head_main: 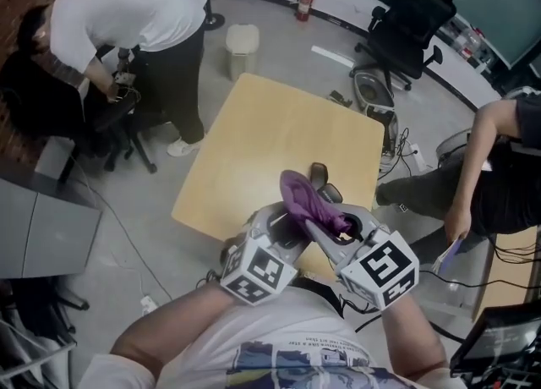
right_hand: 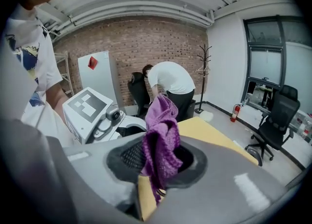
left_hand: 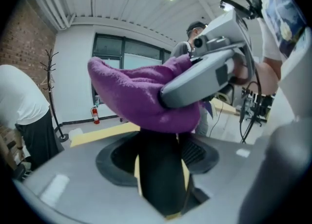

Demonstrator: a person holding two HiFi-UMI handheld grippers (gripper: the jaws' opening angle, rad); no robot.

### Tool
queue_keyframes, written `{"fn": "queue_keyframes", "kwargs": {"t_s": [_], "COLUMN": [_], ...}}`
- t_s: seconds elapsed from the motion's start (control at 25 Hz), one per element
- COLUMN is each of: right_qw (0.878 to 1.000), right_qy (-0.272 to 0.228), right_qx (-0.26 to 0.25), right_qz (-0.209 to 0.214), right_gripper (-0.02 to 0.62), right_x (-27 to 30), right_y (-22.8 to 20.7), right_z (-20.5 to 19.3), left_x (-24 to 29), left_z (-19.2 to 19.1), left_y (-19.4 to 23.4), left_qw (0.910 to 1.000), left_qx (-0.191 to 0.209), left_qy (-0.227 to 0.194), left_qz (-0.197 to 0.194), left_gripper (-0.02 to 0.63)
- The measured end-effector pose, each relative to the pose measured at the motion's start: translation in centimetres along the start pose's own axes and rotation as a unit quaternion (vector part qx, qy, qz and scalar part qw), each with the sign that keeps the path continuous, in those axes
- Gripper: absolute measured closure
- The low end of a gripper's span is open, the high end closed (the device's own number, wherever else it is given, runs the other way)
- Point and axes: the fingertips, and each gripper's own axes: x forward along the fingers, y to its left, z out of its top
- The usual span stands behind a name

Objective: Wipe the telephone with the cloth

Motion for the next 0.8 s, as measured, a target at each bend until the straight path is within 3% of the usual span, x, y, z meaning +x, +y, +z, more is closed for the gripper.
{"fn": "queue_keyframes", "kwargs": {"t_s": [0.36,0.64,0.8], "right_qw": [0.996,0.983,0.977], "right_qy": [0.009,-0.003,-0.022], "right_qx": [0.009,0.037,0.052], "right_qz": [-0.09,-0.179,-0.207], "right_gripper": [0.509,0.509,0.509], "right_x": [-1.5,-4.9,-6.0], "right_y": [-2.8,-7.3,-8.4], "right_z": [1.0,0.6,1.2], "left_x": [-2.1,-2.2,-2.9], "left_z": [-1.0,0.4,1.2], "left_y": [0.5,0.2,1.5], "left_qw": [0.9993,0.9973,0.9911], "left_qx": [-0.008,-0.008,-0.074], "left_qy": [-0.015,-0.041,-0.072], "left_qz": [-0.032,-0.06,-0.084], "left_gripper": [0.347,0.348,0.347]}}
